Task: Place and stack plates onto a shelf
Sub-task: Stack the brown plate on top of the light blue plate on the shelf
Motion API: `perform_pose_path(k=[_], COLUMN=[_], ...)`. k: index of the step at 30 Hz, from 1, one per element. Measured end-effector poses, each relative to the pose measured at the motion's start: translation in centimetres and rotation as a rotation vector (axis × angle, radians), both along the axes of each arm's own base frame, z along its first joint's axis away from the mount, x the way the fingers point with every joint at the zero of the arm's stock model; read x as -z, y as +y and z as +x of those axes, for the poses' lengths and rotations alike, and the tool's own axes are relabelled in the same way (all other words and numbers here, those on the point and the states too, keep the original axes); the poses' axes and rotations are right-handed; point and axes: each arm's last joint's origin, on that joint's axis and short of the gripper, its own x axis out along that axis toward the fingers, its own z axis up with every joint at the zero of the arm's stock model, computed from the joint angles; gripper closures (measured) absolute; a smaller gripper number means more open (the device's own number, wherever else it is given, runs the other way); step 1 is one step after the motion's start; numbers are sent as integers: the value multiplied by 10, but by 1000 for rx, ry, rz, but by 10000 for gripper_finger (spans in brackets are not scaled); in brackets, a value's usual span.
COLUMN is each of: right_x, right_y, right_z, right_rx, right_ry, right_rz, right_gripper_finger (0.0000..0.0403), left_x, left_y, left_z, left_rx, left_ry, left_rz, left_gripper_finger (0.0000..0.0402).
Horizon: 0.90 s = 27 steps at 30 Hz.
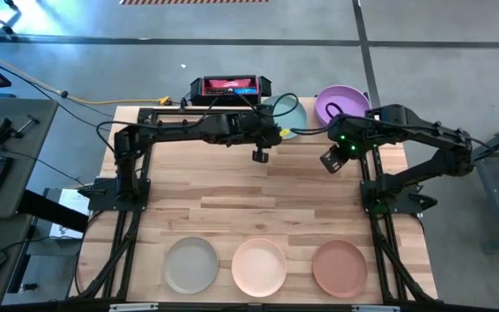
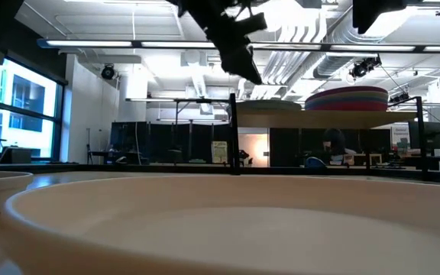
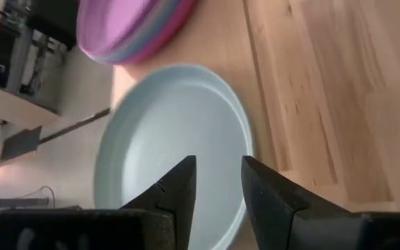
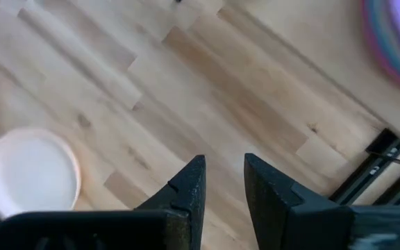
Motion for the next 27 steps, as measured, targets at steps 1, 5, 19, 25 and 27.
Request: perform_pose_path(k=[1,5,19,25,27], right_x=[0,0,16,54,67], right_y=[1,2,7,23,32], right_z=[0,0,11,18,21], right_rx=[-25,-65,-371,-493,-518], right_ry=[0,-1,19,97,104], right_rz=[12,36,127,212,239], right_gripper_finger=[325,325,325,325,325], left_x=[-5,-20,-78,-89,-89], left_y=[-2,-8,-24,-31,-36], left_z=[-1,-8,-70,-107,-116], left_rx=[0,-7,-223,-351,-385], left_ry=[-16,-64,-142,-80,-44], left_rz=[-1,-17,-147,-274,-309], left_gripper_finger=[295,295,298,300,300])
